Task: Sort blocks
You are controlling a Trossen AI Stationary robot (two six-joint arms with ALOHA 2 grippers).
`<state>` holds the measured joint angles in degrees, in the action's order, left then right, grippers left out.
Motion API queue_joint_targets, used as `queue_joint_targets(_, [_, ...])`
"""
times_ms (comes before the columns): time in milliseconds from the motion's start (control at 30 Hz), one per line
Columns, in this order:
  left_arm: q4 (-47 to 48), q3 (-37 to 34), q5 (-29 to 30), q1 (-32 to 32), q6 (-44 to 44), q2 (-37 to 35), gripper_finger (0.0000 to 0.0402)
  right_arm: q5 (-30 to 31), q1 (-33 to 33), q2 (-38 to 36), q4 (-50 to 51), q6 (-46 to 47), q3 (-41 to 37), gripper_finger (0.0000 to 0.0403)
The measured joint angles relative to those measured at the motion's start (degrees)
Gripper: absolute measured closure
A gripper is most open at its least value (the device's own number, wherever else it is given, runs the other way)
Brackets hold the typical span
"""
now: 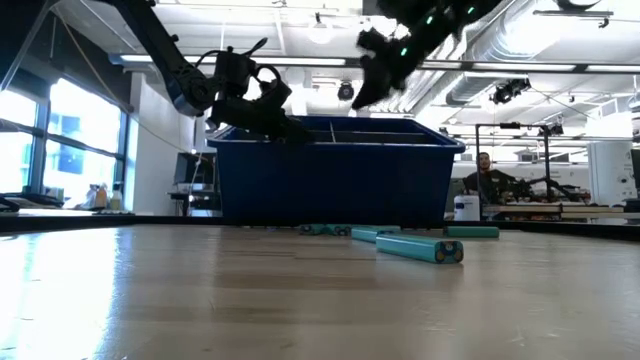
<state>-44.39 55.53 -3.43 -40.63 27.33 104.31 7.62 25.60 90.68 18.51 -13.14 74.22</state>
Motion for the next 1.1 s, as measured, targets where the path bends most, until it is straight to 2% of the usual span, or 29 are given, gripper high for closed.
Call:
queue_joint_targets(100, [0.65, 0.02, 0.21, 0.01, -0.04, -0.02, 0.0245, 4.45, 1.39, -3.53, -0.15, -8.39, 0.04, 0.0401])
queue_joint_targets(167, [0.86, 0.03, 0.20, 0.03, -0.08, -0.05, 0.0245, 5.04, 2.48, -4.99, 0.57, -11.76, -0.01, 0.0394])
queue_joint_targets(333, [1.04, 0.04, 0.16, 0.03, -0.20, -0.07, 0.0245, 4.87, 5.04, -5.98, 2.79, -18.43, -0.04, 0.0343])
queue_joint_targets(400, [1.13, 0.04, 0.09, 0.03, -0.26, -0.07, 0.0245, 3.11, 5.84, -5.75, 3.11, -18.80, -0.10, 0.0314])
queue_joint_targets(567, [1.17, 0.07, 0.07, 0.05, -0.26, -0.09, 0.0245, -6.40, 8.59, -5.23, 3.17, -18.60, -0.07, 0.0242])
queue_joint_targets(667, [1.17, 0.07, 0.07, 0.05, -0.24, -0.09, 0.0245, -11.12, 12.70, -3.78, 4.57, -19.44, -0.07, 0.0216])
queue_joint_targets(867, [1.77, 0.07, 0.00, 0.07, -0.26, -0.11, 0.0245, -14.67, 20.77, 0.98, 7.18, -22.58, -0.07, 0.0208])
queue_joint_targets(967, [2.07, 0.09, 0.01, 0.07, -0.26, -0.11, 0.0245, -17.20, 22.79, 2.88, 7.97, -23.84, -0.04, 0.0208])
queue_joint_targets(1100, [2.10, 0.09, 1.16, 0.13, -0.80, -0.11, 0.0245, -16.61, 23.58, 5.66, 9.94, -26.36, -0.10, 0.0208])
